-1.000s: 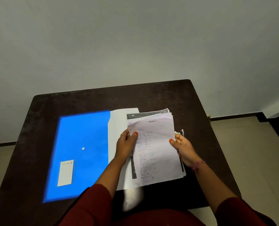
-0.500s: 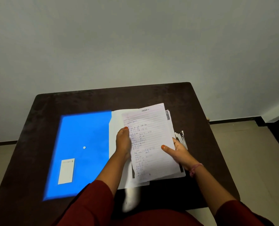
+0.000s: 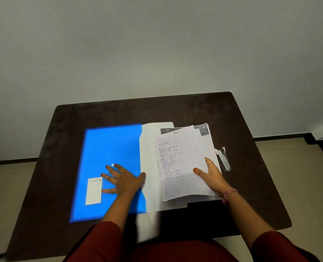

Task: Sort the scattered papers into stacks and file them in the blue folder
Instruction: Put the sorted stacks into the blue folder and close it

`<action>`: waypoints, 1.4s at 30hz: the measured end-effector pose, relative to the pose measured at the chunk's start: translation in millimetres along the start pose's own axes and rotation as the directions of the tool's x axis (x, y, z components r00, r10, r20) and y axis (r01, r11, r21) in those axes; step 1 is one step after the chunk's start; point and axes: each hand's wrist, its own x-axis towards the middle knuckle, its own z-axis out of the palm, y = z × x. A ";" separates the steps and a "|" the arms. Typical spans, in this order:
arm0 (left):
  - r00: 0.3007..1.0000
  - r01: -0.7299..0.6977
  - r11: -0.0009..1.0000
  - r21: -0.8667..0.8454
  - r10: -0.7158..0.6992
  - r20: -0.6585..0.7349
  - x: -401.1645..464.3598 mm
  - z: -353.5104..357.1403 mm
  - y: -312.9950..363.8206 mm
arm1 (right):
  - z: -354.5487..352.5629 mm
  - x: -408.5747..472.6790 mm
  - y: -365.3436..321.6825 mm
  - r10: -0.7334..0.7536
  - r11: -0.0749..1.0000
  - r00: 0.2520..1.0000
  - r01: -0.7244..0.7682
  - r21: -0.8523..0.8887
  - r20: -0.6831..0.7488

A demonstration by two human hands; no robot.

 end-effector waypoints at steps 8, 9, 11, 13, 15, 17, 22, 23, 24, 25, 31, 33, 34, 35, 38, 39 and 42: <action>0.985 -0.012 1.000 0.027 0.007 0.171 -2.6 -1.8 -20.5 | 24.8 -3.5 -13.7 -0.058 0.991 0.998 0.053 -0.124 -0.033; 0.985 -0.024 0.999 0.030 0.018 0.174 -3.3 -2.4 -20.3 | 27.4 -3.5 -14.5 -0.060 0.988 0.998 0.055 -0.144 -0.032; 0.982 -0.050 0.997 0.052 0.040 0.183 -3.3 -4.5 -20.4 | 33.6 -2.8 -15.6 -0.057 0.983 0.998 0.050 -0.175 -0.036; 0.977 -0.074 0.996 0.056 0.061 0.205 -2.8 -7.1 -20.9 | 39.5 -2.9 -17.9 -0.061 0.980 0.997 0.051 -0.193 -0.050; 0.970 -0.092 0.995 0.035 0.082 0.228 -1.6 -9.9 -22.3 | 45.7 -2.4 -20.0 -0.069 0.978 0.996 0.055 -0.202 -0.061; 0.965 -0.104 0.995 0.001 0.100 0.241 -1.1 -11.8 -24.9 | 51.8 -1.8 -23.0 -0.076 0.974 0.995 0.062 -0.217 -0.061; 0.955 -0.159 0.983 -0.096 0.178 0.238 -1.2 -14.8 -33.0 | 68.5 -0.6 -30.4 -0.109 0.952 0.991 0.083 -0.295 -0.072; 0.952 -0.171 0.979 -0.114 0.193 0.237 -0.7 -15.1 -34.3 | 73.0 -1.2 -32.9 -0.112 0.948 0.991 0.082 -0.307 -0.080; 0.950 -0.179 0.975 -0.128 0.205 0.236 -1.0 -14.9 -35.4 | 78.0 -1.7 -34.6 -0.115 0.944 0.990 0.082 -0.319 -0.087; 0.949 -0.185 0.973 -0.134 0.213 0.234 -1.1 -15.0 -36.9 | 84.6 -2.5 -36.3 -0.119 0.939 0.989 0.082 -0.335 -0.090; 0.936 -0.218 0.964 -0.154 0.251 0.246 -4.1 -18.0 -36.9 | 135.3 -1.6 -36.0 -0.126 0.903 0.989 0.083 -0.421 -0.076; 0.924 -0.265 0.949 -0.171 0.301 0.238 -2.7 -20.3 -35.0 | 152.8 -0.3 -36.9 -0.142 0.894 0.989 0.108 -0.435 -0.046; 0.912 -0.304 0.937 -0.174 0.339 0.231 -1.8 -20.4 -33.9 | 160.9 0.2 -37.6 -0.137 0.897 0.990 0.109 -0.428 -0.037; 0.897 -0.350 0.920 -0.174 0.383 0.222 -1.2 -20.2 -33.2 | 168.4 0.9 -37.2 -0.133 0.904 0.991 0.110 -0.413 -0.027; 0.855 -0.453 0.871 -0.188 0.485 0.185 -3.3 -18.5 -32.7 | 182.7 4.0 -34.7 -0.090 0.936 0.995 0.074 -0.343 -0.031; 0.841 -0.480 0.857 -0.187 0.510 0.180 -4.6 -19.1 -32.6 | 184.9 4.8 -34.3 -0.088 0.946 0.996 0.076 -0.316 -0.023; 0.790 -0.565 0.823 -0.063 0.561 0.246 -7.3 -21.3 -33.4 | 188.5 5.4 -33.6 -0.089 0.961 0.996 0.084 -0.262 -0.004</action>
